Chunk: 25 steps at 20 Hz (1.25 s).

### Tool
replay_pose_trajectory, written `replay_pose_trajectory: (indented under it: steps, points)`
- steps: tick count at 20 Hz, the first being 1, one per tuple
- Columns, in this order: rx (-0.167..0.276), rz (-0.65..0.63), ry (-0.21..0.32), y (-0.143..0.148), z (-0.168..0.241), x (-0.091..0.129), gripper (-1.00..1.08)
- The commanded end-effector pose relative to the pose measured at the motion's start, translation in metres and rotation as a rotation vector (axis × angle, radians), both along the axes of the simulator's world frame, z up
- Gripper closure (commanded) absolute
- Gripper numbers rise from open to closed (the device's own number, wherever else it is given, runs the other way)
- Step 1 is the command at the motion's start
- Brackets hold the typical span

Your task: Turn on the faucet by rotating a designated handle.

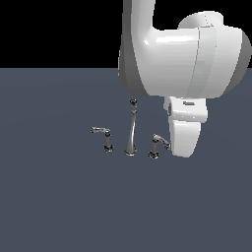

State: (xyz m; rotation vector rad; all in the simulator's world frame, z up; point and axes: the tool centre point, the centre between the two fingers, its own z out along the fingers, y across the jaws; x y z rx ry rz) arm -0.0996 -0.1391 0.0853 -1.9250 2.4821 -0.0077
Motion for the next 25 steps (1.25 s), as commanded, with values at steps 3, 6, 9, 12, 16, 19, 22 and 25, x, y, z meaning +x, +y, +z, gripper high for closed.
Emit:
replay_pose_trajectory:
  steps: [3, 6, 9, 12, 16, 19, 22, 25]
  points:
    - [0.001, 0.007, 0.001, 0.02, 0.0, -0.003, 1.08]
    - [0.002, 0.011, 0.002, 0.036, 0.0, -0.006, 1.08]
    - [0.003, 0.015, 0.003, 0.051, 0.0, -0.009, 1.08]
    - [-0.002, -0.027, 0.003, 0.032, 0.0, -0.012, 1.08]
    - [0.0, -0.013, 0.003, 0.053, 0.0, -0.001, 1.08]
    - [0.001, -0.002, 0.003, 0.069, 0.0, 0.007, 1.08]
    - [0.003, 0.009, 0.003, 0.085, 0.0, 0.014, 1.08]
    - [0.003, 0.016, 0.003, 0.096, 0.0, 0.019, 1.08]
